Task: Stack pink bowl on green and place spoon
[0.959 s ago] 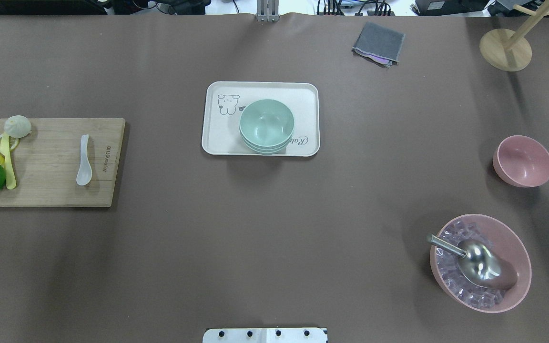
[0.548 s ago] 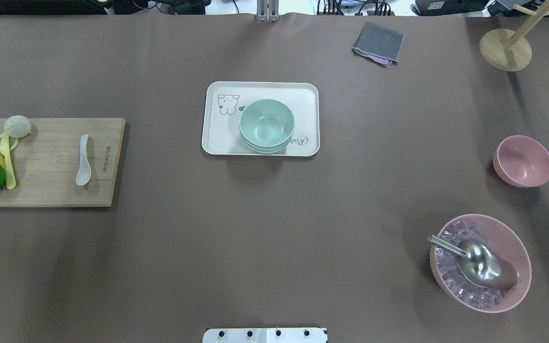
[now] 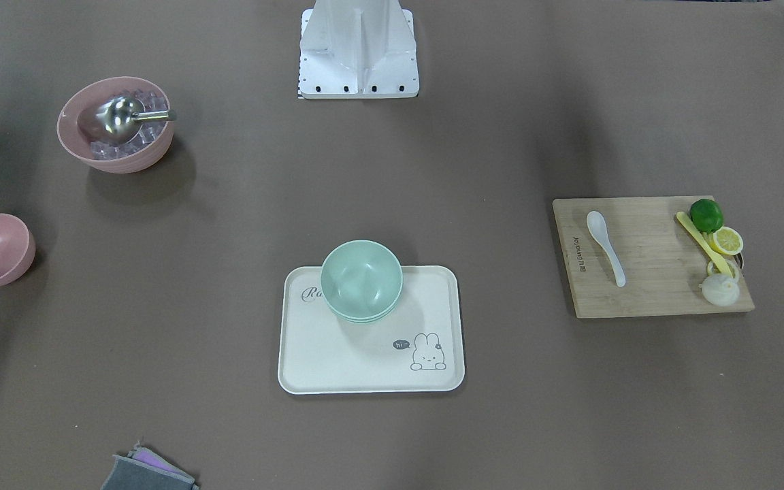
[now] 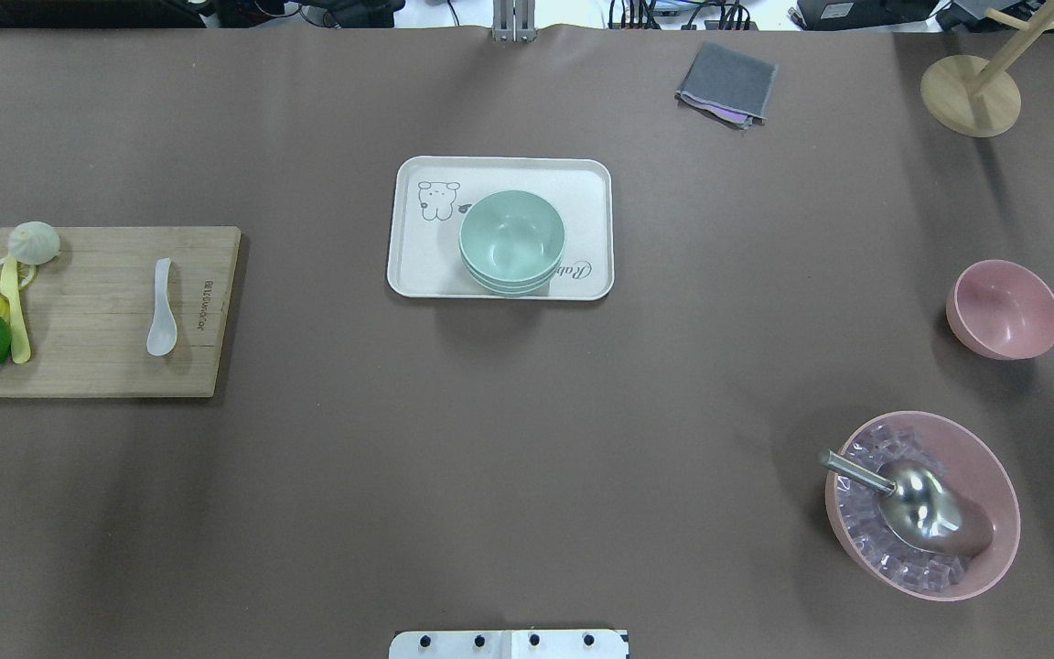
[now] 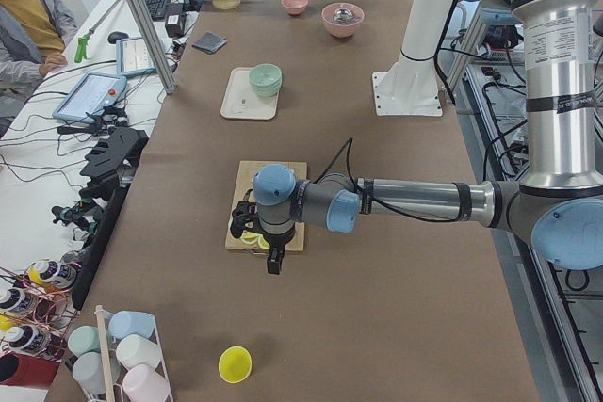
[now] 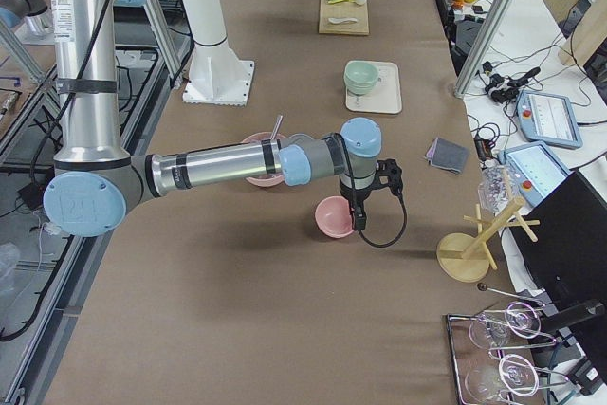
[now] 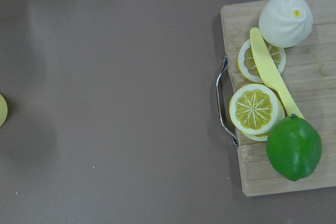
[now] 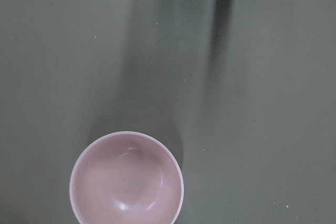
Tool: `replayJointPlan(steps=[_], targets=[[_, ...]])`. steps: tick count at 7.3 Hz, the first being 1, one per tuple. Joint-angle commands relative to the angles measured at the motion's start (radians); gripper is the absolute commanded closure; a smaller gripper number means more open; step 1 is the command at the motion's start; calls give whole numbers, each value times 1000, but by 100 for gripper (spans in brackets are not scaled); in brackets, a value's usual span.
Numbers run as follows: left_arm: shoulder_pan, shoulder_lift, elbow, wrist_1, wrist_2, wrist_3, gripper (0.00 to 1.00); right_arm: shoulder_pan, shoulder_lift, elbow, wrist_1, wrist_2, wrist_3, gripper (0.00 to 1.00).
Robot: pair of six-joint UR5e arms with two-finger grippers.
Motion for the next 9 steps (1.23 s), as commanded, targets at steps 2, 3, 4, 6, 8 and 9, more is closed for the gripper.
replayJointPlan(steps=[2,3,4,6,8,9], targets=[[2,-8,20,1,-6,-4,2,-1,-9,10,12,4,0,0],[2,-15,40,-3,-8,-3,2,-4,-7,10,12,-1,0,0],[2,-14,40,-5,-8,-3,2,-8,-9,2,12,2,9,0],[4,-15,48,3,-8,-4,2,-48,-10,-11,12,-1,77,0],[4,-15,54,0,-8,-4,2,-103,-4,-48,53,-4,156,0],[4,-15,54,-2,-8,-4,2,-119,-4,-92,123,-4,158,0]])
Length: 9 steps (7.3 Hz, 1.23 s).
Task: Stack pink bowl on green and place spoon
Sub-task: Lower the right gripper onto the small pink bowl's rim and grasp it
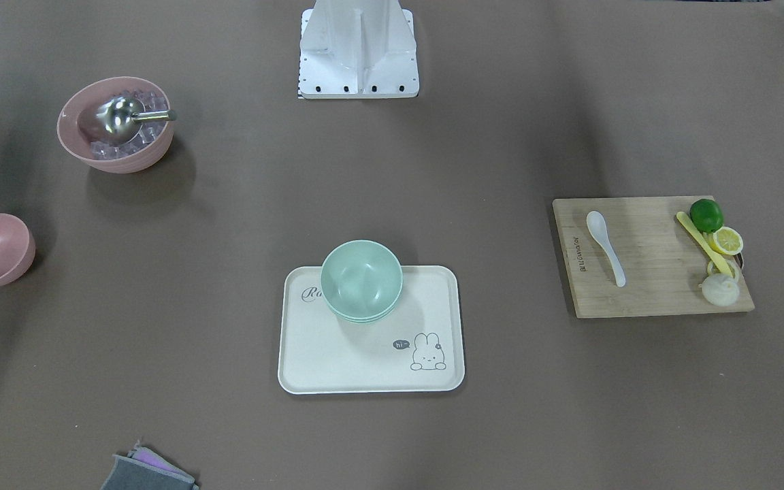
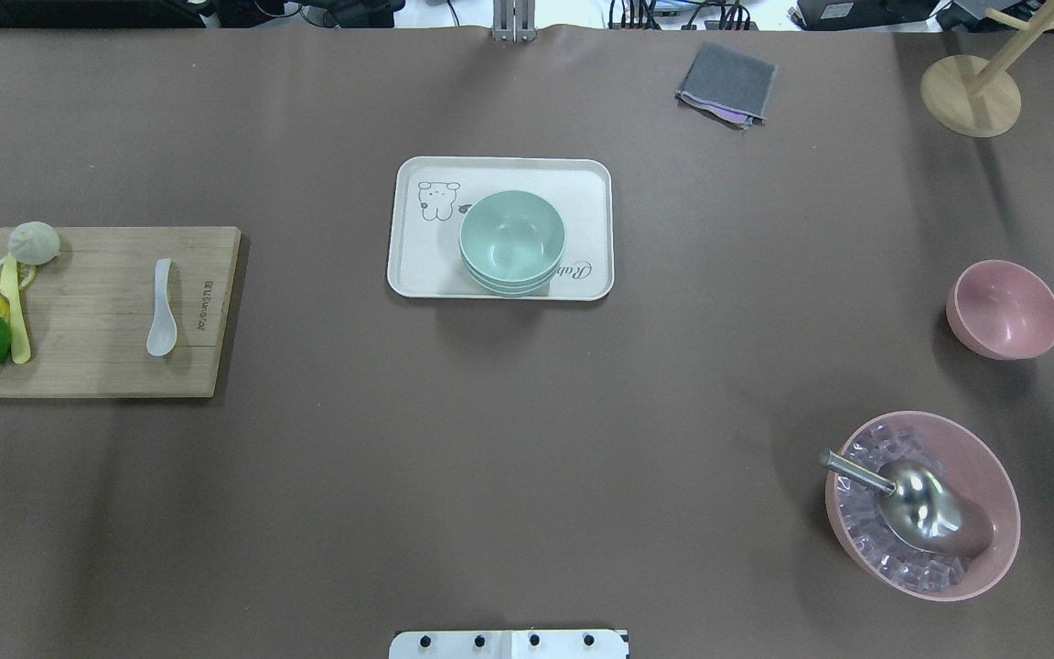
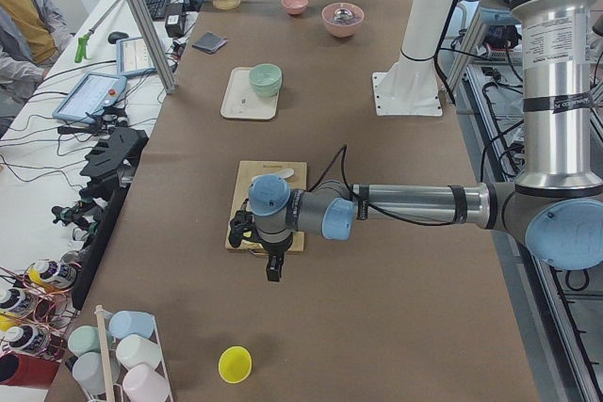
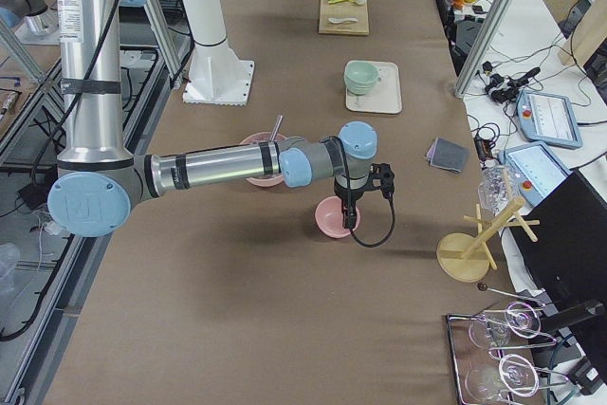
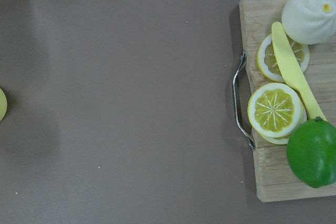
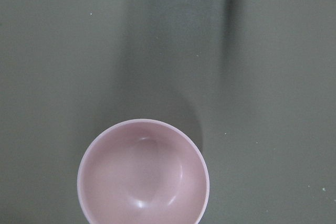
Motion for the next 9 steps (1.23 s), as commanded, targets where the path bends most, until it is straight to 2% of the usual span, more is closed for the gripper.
replayJointPlan(steps=[1,3,4,5,9], targets=[[0,0,1,-4,0,0,2,-39,14,-97,113,-6,18,1],[0,0,0,-4,-2,0,2,-74,59,-205,199,-58,26,2],[-2,0,-2,-5,-2,0,2,-77,81,-234,212,-60,44,11],[0,-2,-5,-5,-2,-2,2,-93,92,-236,218,-58,132,17],[0,-3,-5,-5,-2,-2,2,-116,72,-271,256,-58,130,25]])
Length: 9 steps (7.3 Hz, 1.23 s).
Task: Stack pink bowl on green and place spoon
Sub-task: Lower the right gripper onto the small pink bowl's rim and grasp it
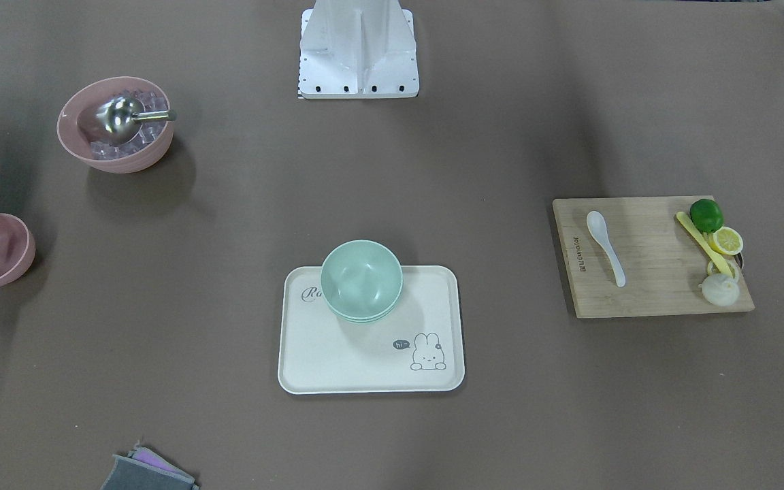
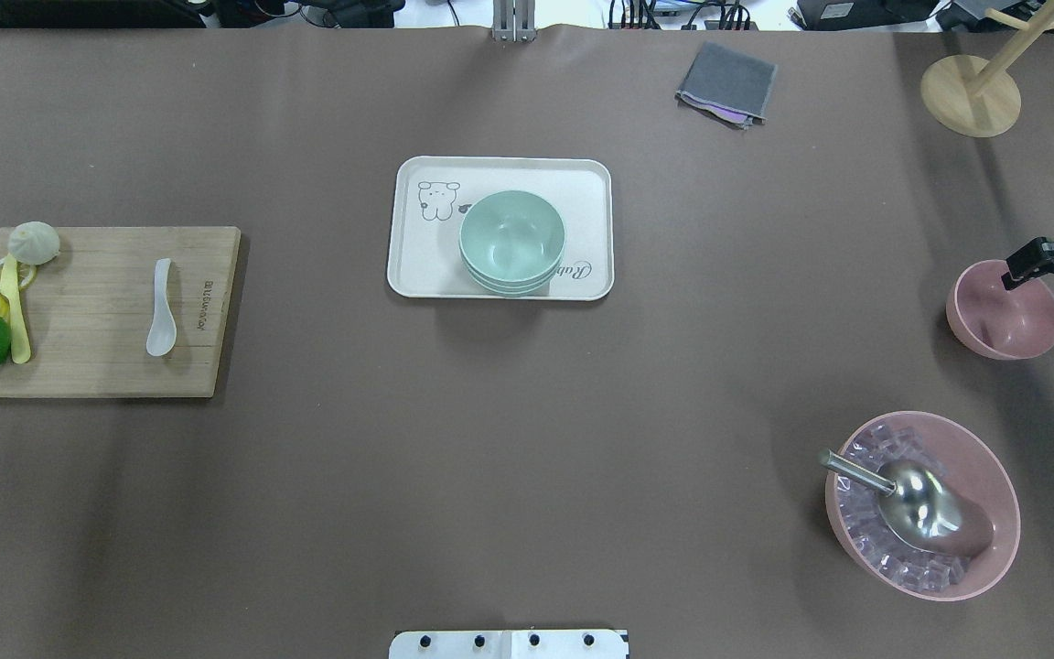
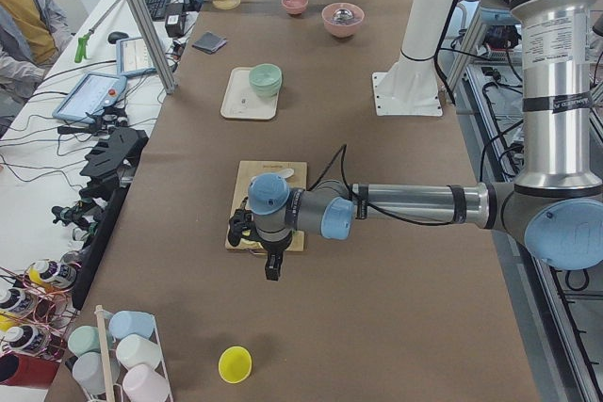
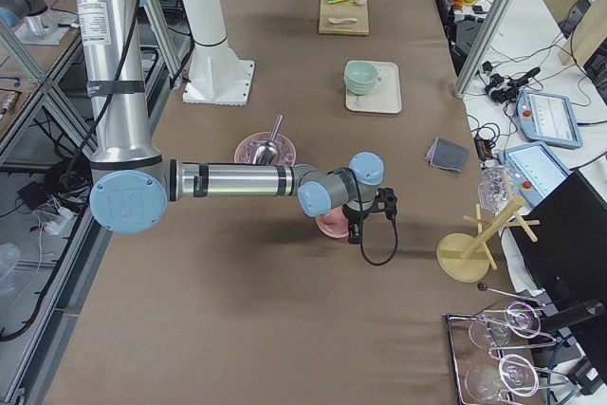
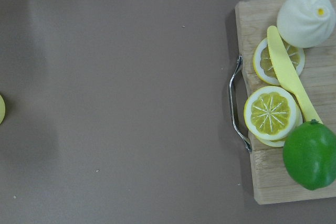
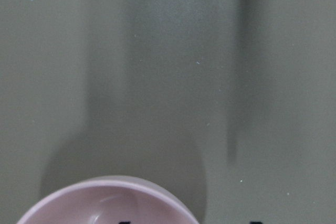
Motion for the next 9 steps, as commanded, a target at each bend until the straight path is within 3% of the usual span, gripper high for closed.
replayJointPlan(steps=[1,4,7,9], targets=[[-1,0,0,0,0,0,2,-2,-11,-5,11,2,-25,35],[-1,0,-3,0,-2,0,2,-2,-34,-5,11,6,-46,96],[0,0,-8,0,-3,0,2,-2,-18,25,0,37,-16,100],[3,-72,-5,-6,-89,-189,2,-3,138,41,-8,103,268,100]])
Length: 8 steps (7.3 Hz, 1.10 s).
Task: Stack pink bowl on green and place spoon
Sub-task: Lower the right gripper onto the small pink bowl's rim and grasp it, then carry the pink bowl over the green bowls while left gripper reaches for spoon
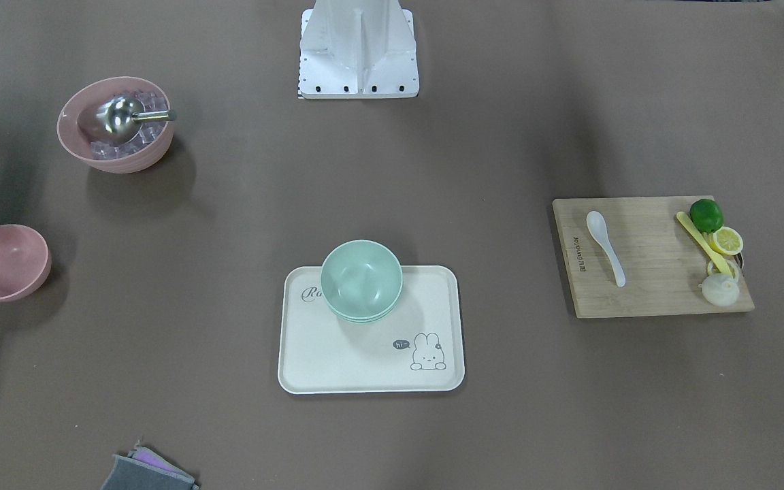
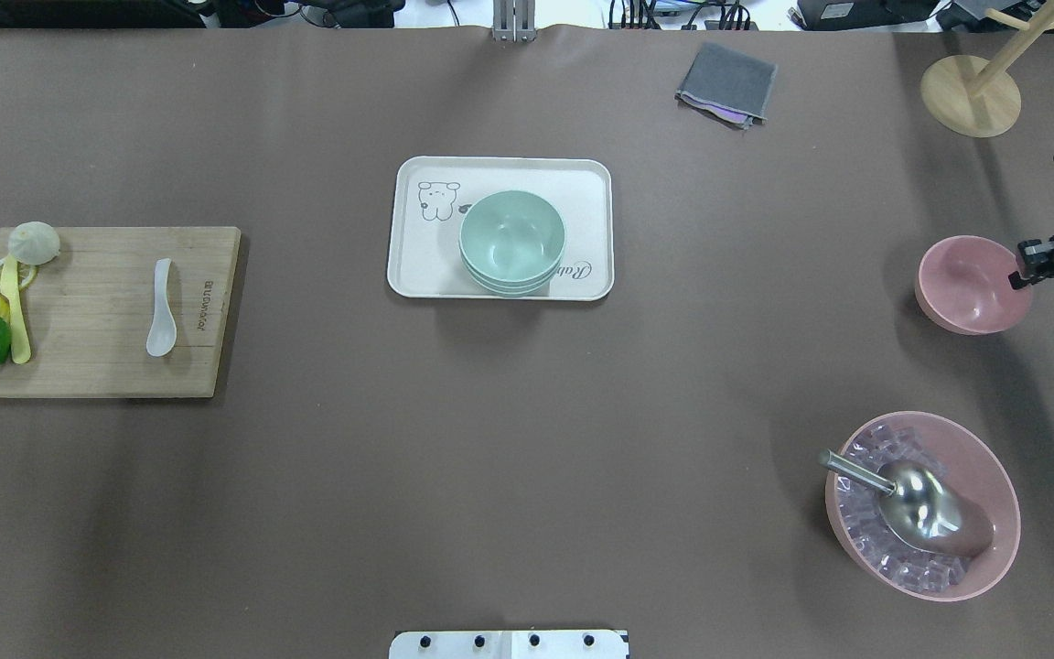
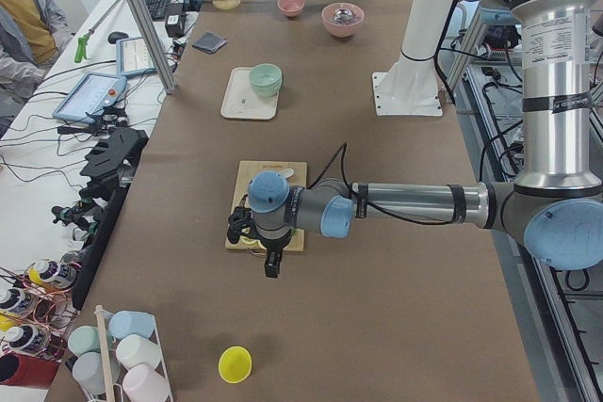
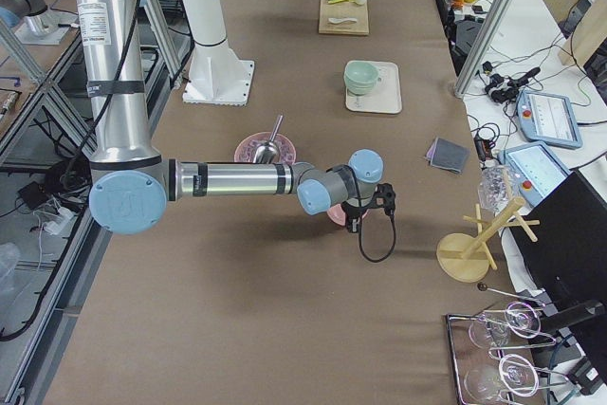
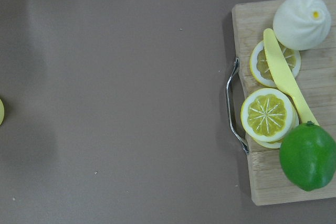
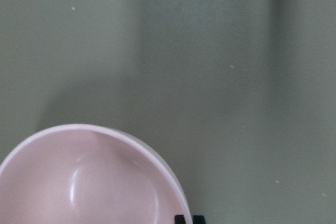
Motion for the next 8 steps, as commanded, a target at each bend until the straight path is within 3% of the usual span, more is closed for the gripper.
replayJointPlan(steps=[1,4,5,6,8], targets=[[37,-89,6,-3,-36,-156,2,-33,161,24,-2,61,324,100],[197,-225,26,-2,13,-367,2,-249,418,71,-2,-14,877,100],[223,-277,55,-3,13,-426,2,-312,482,64,-2,-42,983,100],[255,-311,63,-3,13,-509,2,-370,560,49,-14,-133,1084,100],[263,-316,57,-5,13,-530,2,-423,596,26,-16,-166,1119,100]])
